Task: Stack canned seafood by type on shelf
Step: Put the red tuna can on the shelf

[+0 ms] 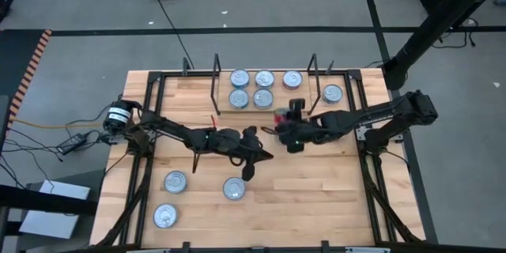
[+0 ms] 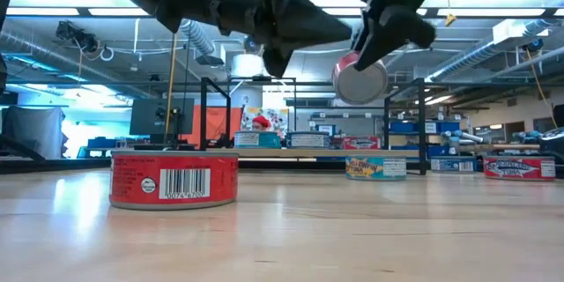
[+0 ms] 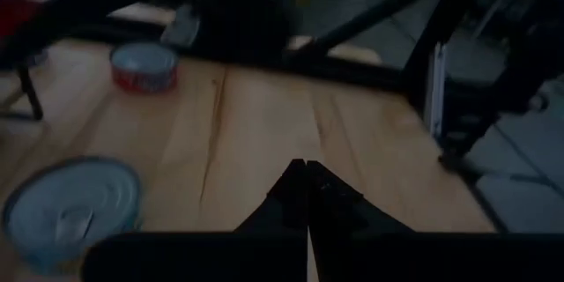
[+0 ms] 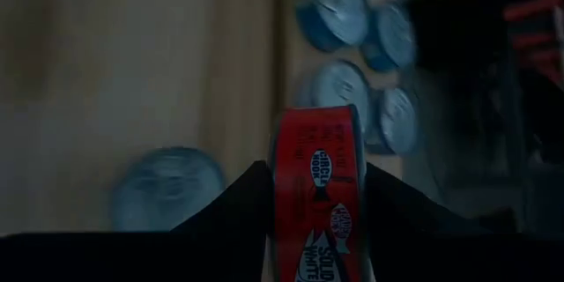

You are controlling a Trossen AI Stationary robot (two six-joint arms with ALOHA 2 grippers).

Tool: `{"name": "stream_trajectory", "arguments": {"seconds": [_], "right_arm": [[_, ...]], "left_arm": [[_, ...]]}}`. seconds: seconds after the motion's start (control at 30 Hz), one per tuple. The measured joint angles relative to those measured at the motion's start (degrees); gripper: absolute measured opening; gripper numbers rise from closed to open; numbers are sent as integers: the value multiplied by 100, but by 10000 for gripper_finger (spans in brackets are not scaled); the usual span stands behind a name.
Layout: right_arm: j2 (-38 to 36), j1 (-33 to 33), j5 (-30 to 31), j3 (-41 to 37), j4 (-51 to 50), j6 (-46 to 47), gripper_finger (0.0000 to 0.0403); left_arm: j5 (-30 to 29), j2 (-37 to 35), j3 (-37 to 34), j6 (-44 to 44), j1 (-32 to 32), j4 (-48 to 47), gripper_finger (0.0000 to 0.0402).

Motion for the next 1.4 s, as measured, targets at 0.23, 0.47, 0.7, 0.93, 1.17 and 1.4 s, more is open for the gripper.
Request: {"name": "stream_trajectory", "arguments": {"seconds": [0.23,0.47,0.7,0.93,1.17,1.4], "right_arm": [[51,-833,201,-282,320,-98,145],[60,-1343,134,-1090,1194,-410,145],[66,-1700,-26,-1373,1438,-457,145],[64,-2025,-402,-1469,1576,-455,145],[55,-2245,-635,-1469,1622,-378,164],[57,-2367,-1124,-1476,1657,-236,189]], "left_arm": [[57,0,0,65,1,267,1],[62,2,-2,153,21,-22,0],[88,2,-2,135,27,-59,0],[201,2,-2,105,27,-101,0],[202,2,-2,-5,27,-97,0],[207,4,-2,-20,27,-95,0]]}}
